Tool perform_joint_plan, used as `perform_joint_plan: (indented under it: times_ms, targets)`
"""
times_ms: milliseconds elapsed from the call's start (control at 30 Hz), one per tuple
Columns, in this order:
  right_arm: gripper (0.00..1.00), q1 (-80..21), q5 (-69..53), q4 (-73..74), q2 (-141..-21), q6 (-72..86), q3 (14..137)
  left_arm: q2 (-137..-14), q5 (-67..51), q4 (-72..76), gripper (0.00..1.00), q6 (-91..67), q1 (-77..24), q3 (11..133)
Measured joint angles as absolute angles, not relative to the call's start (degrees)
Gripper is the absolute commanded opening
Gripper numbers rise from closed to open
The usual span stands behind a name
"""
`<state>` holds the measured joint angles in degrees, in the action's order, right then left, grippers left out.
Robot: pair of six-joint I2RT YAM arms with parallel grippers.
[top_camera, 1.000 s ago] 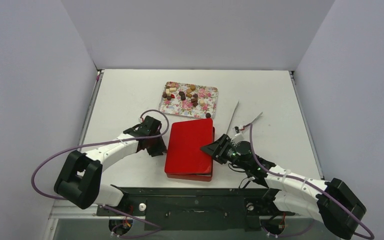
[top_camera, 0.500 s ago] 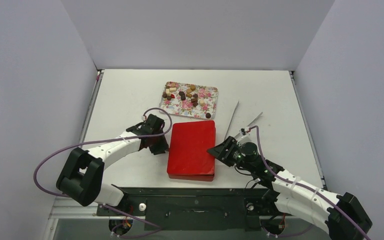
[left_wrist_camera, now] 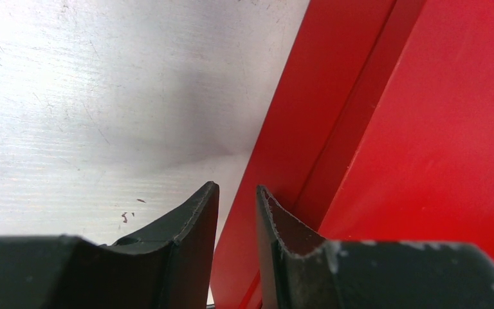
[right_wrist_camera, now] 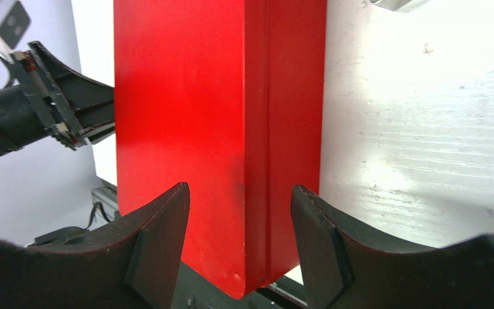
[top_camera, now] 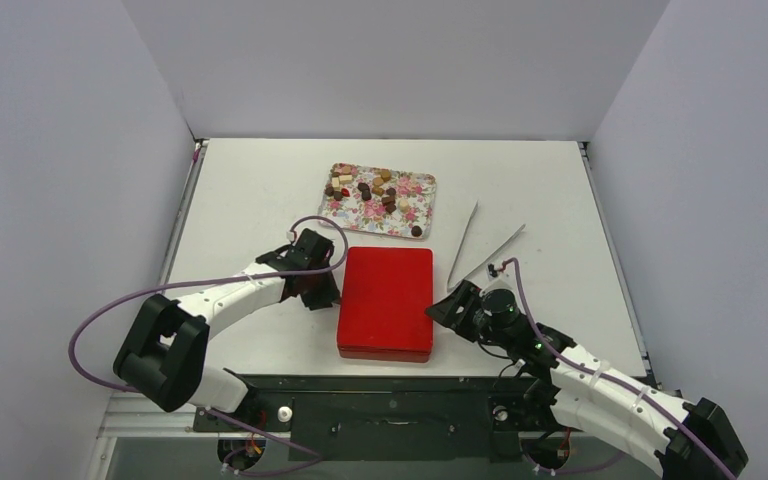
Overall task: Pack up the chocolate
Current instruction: Close the box lid on the packing box.
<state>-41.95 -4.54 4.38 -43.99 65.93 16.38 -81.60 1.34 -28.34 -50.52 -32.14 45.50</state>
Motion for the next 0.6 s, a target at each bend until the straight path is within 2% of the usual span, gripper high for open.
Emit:
perform_joint_plan:
  times_ms: [167, 333, 500, 600]
  targets:
    - [0.57, -42.0, -4.0, 6.4, -44.0, 64.9, 16.4, -81.6, 2.0, -28.6, 0.28, -50.7, -32.3, 45.8]
    - [0.58, -42.0, -4.1, 6.5, -44.3, 64.1, 16.4, -80.9, 3.5, -30.1, 0.34, -50.7, -32.4, 45.8]
    - [0.58, -42.9, -4.4, 6.5, -46.7, 63.5, 16.7, -77.6, 4.8, -31.7, 0.36, -51.0, -32.2, 45.8]
    - [0.59, -44.8, -4.4, 6.5, -48.4, 63.4, 16.7, -75.7, 5.1, -32.0, 0.41, -51.5, -31.7, 45.8]
